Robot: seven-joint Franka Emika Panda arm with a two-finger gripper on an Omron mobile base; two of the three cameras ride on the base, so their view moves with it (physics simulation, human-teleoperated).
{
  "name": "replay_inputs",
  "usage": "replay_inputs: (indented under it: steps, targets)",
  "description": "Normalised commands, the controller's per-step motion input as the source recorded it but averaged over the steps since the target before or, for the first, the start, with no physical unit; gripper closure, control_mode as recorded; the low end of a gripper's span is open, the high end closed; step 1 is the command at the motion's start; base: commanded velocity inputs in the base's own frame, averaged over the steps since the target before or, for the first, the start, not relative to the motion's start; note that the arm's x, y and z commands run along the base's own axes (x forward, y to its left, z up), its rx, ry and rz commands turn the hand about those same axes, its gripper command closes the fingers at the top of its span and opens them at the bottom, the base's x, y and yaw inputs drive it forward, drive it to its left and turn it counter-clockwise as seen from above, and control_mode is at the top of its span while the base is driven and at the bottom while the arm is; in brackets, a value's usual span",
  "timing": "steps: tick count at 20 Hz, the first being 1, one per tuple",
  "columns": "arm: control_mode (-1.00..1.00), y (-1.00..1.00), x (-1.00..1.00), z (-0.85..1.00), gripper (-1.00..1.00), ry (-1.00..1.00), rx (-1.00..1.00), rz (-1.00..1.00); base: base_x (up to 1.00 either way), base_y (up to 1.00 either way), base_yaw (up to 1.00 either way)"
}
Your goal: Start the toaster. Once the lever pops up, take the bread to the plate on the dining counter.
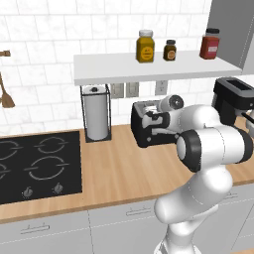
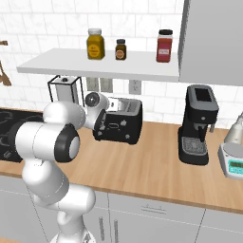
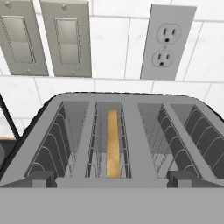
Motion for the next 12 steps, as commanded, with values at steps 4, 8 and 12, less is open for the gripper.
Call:
replay_inputs:
  steps: [4, 8, 12]
  targets:
    - [-1.0, 0.0, 0.0, 0.0, -1.0, 0.0, 0.0, 0.0, 0.0, 0.0, 0.0]
    - [-1.0, 0.0, 0.0, 0.0, -1.0, 0.0, 0.0, 0.0, 0.0, 0.0, 0.0]
    - [-1.0, 0.0, 0.0, 0.0, -1.0, 0.0, 0.0, 0.0, 0.0, 0.0, 0.0]
